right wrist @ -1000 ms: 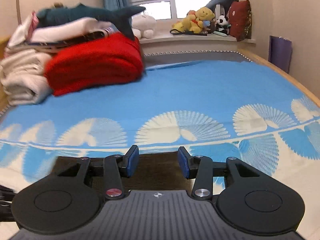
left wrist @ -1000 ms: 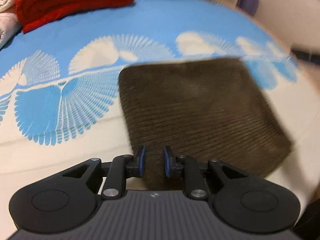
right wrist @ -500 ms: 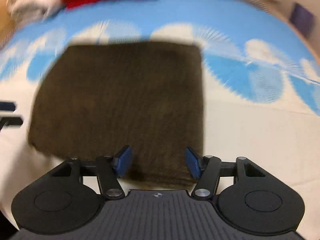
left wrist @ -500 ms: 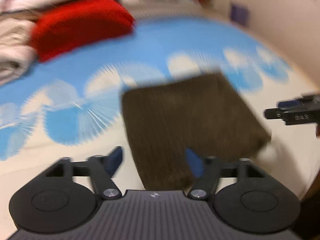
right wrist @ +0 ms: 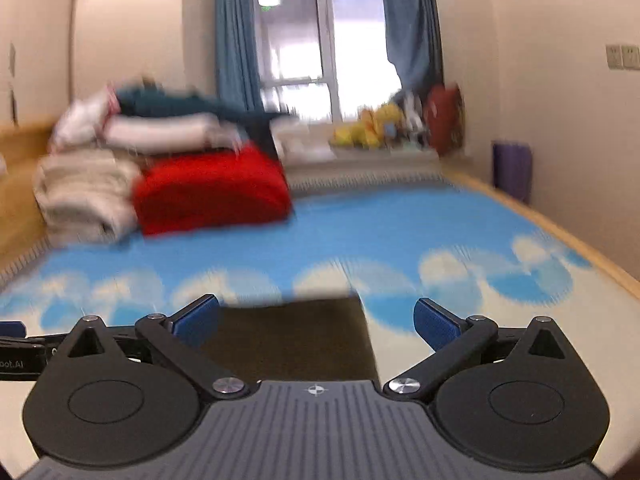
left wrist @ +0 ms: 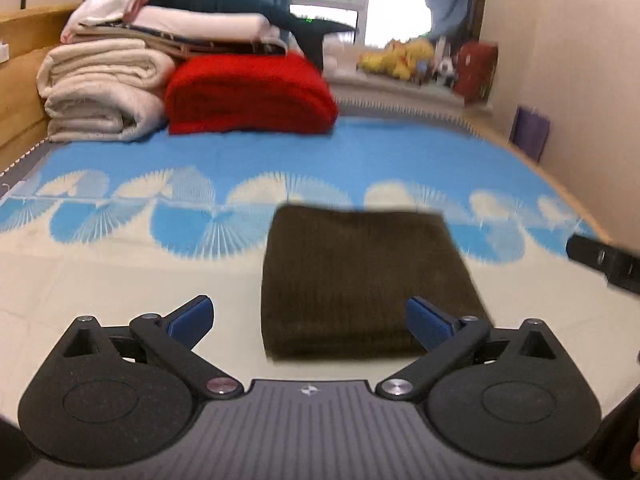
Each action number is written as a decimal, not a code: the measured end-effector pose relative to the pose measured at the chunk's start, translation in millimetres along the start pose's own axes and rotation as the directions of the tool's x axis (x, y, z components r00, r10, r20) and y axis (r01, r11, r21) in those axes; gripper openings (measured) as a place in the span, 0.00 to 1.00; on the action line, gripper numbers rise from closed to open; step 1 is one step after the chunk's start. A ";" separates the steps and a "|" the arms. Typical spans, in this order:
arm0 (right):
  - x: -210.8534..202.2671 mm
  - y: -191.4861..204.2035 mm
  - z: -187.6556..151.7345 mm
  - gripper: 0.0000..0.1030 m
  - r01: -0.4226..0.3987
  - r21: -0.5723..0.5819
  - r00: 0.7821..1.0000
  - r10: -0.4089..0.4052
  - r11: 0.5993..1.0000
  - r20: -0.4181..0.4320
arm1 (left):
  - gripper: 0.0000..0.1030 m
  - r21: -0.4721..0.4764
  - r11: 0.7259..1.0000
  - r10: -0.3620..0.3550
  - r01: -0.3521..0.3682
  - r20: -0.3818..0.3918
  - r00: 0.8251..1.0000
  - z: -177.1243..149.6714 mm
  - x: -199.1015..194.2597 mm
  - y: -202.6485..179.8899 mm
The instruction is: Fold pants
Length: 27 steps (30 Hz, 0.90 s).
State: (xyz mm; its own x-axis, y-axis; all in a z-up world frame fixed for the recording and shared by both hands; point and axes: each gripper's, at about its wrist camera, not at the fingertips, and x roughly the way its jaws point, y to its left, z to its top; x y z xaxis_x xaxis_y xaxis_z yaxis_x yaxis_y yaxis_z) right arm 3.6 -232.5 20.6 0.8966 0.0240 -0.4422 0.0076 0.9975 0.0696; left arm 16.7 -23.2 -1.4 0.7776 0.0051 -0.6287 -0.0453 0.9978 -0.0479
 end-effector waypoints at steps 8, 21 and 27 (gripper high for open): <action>12.2 2.7 -15.5 0.99 0.001 -0.012 0.997 -0.002 1.000 -0.074 | 0.99 0.045 0.998 0.033 -0.033 0.000 0.999 -5.4 17.3 -14.6; 17.3 16.9 -15.1 0.99 -0.014 -0.084 0.998 0.010 0.996 -0.056 | 1.00 -0.020 0.999 0.036 -0.036 -0.019 0.999 -5.3 24.1 6.9; 15.8 20.1 -14.1 0.99 -0.018 -0.060 0.998 0.014 0.998 -0.061 | 1.00 -0.028 0.999 0.031 -0.032 -0.040 0.999 -6.1 25.1 6.9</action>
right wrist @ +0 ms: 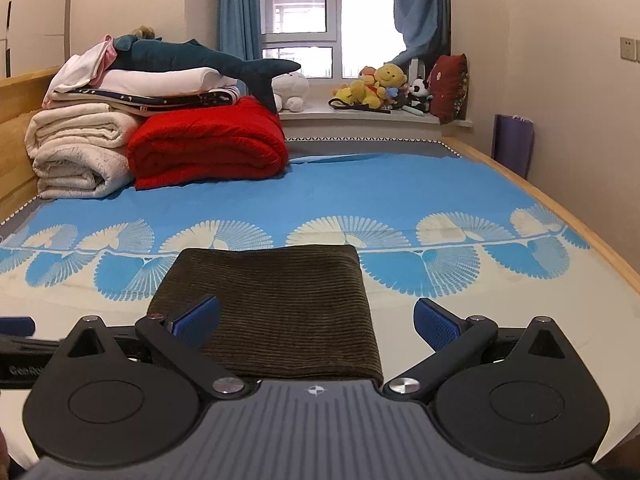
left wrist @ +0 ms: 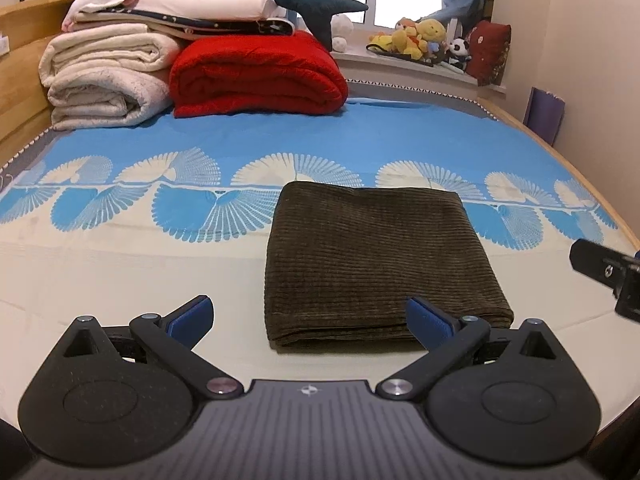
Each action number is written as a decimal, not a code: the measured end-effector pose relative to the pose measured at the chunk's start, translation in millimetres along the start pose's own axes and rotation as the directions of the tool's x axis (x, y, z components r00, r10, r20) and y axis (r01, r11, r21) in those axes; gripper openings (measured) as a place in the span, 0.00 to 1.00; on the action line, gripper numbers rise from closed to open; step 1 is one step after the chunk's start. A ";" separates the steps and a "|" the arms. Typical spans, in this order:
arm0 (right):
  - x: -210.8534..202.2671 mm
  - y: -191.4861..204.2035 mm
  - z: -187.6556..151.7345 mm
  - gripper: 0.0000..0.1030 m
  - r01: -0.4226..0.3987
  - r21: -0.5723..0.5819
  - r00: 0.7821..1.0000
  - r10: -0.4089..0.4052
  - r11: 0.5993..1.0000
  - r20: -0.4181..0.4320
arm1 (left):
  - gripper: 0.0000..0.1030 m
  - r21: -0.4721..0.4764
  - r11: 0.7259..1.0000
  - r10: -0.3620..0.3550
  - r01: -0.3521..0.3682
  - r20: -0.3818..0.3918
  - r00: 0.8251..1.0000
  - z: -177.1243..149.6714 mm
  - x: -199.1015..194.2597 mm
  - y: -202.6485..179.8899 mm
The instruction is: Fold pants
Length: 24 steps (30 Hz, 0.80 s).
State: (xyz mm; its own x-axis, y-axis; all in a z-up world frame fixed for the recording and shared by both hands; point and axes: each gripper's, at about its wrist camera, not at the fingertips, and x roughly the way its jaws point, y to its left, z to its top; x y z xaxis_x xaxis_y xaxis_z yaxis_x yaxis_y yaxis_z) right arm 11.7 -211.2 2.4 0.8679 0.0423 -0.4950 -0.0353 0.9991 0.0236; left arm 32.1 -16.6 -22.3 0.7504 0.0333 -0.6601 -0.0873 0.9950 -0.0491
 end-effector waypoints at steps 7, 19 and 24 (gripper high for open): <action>2.4 2.2 -1.4 0.99 0.011 -0.017 1.000 -0.011 1.000 -0.010 | 1.00 0.005 1.000 -0.006 0.006 0.014 1.000 -0.6 -4.3 -0.9; 2.4 3.6 -3.2 0.99 0.013 -0.030 1.000 -0.014 0.999 -0.015 | 1.00 0.010 1.000 -0.006 0.006 0.013 1.000 -1.7 -6.5 -1.0; 1.5 4.1 -1.6 0.99 0.005 -0.021 1.000 -0.006 1.000 -0.010 | 1.00 0.005 1.000 -0.005 0.005 -0.001 1.000 -2.5 -2.9 -1.6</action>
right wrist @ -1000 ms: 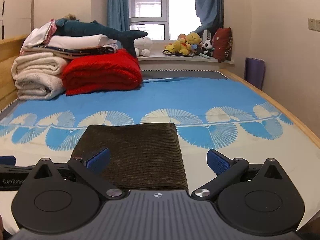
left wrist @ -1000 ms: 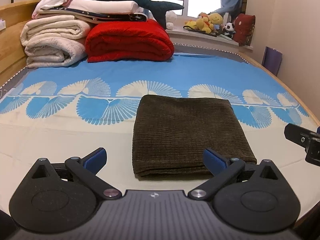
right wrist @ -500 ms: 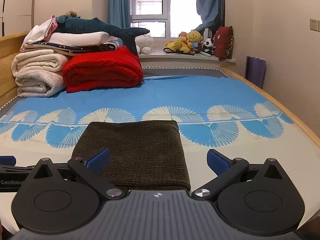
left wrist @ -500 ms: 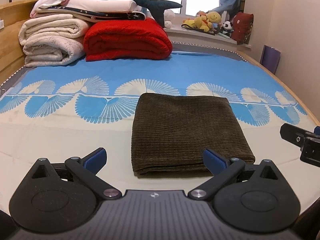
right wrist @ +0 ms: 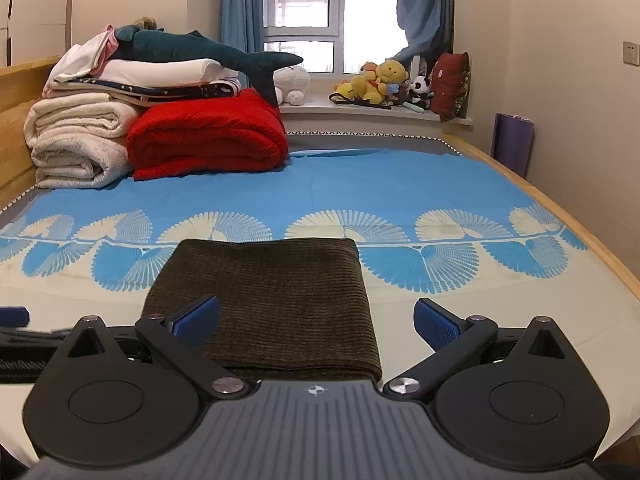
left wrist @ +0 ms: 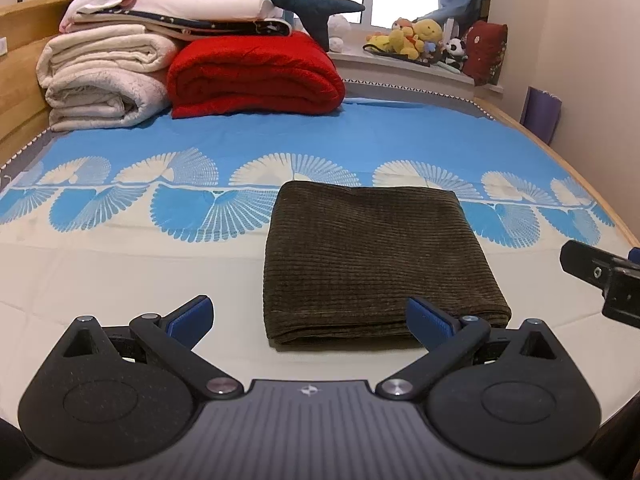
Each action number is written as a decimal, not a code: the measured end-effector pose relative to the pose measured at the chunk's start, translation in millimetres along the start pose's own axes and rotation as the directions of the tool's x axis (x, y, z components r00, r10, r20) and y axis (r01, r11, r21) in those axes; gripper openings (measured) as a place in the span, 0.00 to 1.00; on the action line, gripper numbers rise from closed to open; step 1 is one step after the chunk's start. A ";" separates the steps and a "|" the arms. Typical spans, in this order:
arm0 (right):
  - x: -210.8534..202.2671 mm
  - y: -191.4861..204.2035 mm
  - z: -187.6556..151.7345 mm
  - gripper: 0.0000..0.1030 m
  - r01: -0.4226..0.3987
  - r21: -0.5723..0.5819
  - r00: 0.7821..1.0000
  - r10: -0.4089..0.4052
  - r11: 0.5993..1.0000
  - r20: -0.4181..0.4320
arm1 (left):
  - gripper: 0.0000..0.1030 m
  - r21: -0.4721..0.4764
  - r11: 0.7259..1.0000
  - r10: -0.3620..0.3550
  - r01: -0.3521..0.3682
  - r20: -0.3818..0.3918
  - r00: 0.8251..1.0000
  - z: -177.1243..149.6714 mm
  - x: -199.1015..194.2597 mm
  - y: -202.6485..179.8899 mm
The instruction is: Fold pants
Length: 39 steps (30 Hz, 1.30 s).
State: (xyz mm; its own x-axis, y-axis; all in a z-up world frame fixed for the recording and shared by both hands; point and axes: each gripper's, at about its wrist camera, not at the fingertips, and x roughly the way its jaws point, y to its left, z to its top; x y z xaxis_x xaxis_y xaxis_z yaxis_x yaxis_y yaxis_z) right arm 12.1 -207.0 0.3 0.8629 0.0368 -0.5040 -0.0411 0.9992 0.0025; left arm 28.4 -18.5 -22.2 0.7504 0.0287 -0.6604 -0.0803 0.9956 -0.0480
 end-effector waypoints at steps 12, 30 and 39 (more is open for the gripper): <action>0.0 -1.8 -0.1 0.99 -0.002 -0.003 1.000 0.002 1.000 -0.002 | 1.00 0.000 1.000 -0.007 0.007 0.010 1.000 0.1 -2.2 0.0; -1.8 -5.0 0.5 0.99 -0.023 0.007 1.000 0.023 1.000 -0.001 | 1.00 0.016 1.000 -0.015 0.015 0.010 1.000 0.4 -1.0 -1.3; -0.9 -6.5 1.2 0.99 -0.017 0.016 1.000 0.018 1.000 -0.004 | 1.00 0.018 1.000 -0.021 0.021 0.010 1.000 0.4 1.0 0.2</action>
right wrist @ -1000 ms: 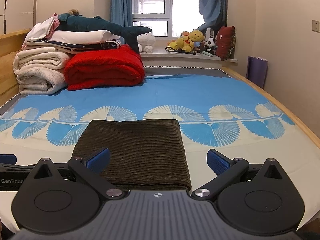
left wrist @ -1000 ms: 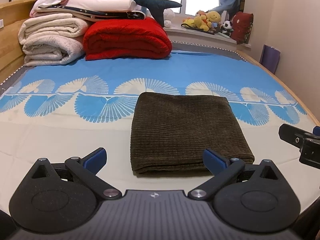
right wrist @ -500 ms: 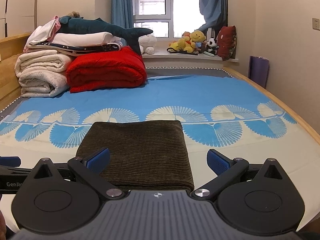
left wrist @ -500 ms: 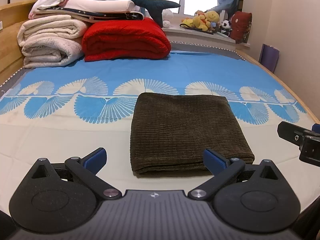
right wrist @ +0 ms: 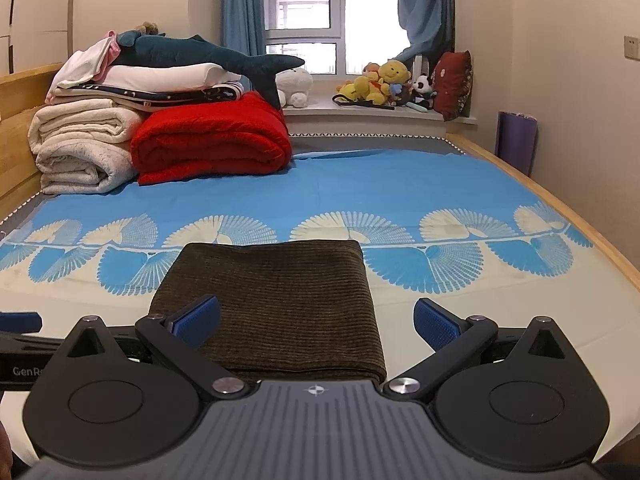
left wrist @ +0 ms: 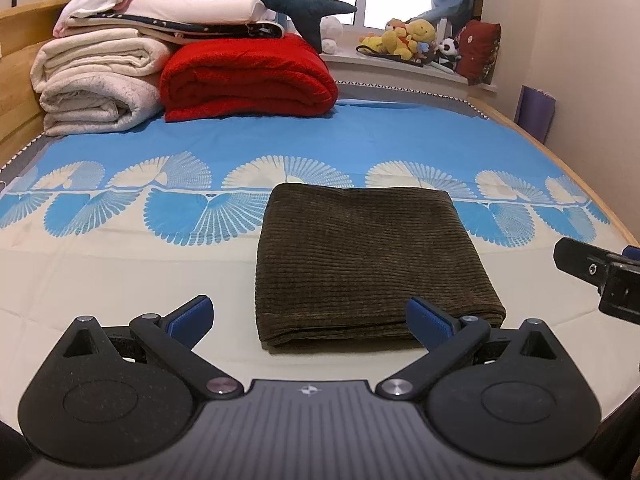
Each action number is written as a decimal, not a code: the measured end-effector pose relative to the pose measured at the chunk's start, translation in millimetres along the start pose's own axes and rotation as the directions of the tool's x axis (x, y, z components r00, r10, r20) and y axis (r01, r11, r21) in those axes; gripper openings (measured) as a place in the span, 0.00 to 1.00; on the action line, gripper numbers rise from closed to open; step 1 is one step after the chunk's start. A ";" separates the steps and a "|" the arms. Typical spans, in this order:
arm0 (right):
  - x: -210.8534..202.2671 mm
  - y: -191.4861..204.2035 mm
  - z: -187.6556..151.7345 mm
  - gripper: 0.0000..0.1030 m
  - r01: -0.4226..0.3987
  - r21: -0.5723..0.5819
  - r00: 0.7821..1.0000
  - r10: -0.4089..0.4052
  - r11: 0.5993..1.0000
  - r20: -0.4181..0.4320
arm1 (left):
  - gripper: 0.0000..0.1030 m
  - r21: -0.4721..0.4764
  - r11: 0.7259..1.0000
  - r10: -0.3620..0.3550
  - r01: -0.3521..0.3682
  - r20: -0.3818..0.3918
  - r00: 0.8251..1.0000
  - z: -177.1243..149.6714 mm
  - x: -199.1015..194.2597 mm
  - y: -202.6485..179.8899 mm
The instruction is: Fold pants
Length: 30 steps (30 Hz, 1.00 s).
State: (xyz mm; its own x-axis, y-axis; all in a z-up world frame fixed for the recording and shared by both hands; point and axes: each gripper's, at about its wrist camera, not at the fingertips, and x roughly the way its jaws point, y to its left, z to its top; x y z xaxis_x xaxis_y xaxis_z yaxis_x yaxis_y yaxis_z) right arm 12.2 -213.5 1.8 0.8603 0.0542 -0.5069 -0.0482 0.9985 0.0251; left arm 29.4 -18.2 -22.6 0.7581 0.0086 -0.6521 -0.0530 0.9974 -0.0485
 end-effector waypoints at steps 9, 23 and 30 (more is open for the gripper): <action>-2.1 0.8 -0.8 0.99 -0.012 -0.012 1.000 0.012 1.000 0.001 | 1.00 0.012 1.000 0.007 -0.007 -0.003 1.000 -2.0 0.4 -0.6; -1.6 1.3 -0.2 0.99 -0.017 -0.012 1.000 0.017 1.000 -0.001 | 1.00 -0.001 1.000 0.000 0.000 -0.001 1.000 -1.3 -0.6 -0.1; -1.5 1.6 -0.4 0.99 -0.019 -0.004 1.000 0.019 1.000 -0.003 | 1.00 -0.001 1.000 0.012 -0.012 -0.004 1.000 -0.7 1.5 -1.4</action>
State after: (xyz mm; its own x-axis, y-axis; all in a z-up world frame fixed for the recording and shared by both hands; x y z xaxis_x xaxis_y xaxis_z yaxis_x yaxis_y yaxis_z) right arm 10.6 -212.0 2.3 0.8577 0.0734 -0.5088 -0.0669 0.9973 0.0311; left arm 30.1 -19.6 -24.0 0.7546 0.0203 -0.6559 -0.0626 0.9972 -0.0411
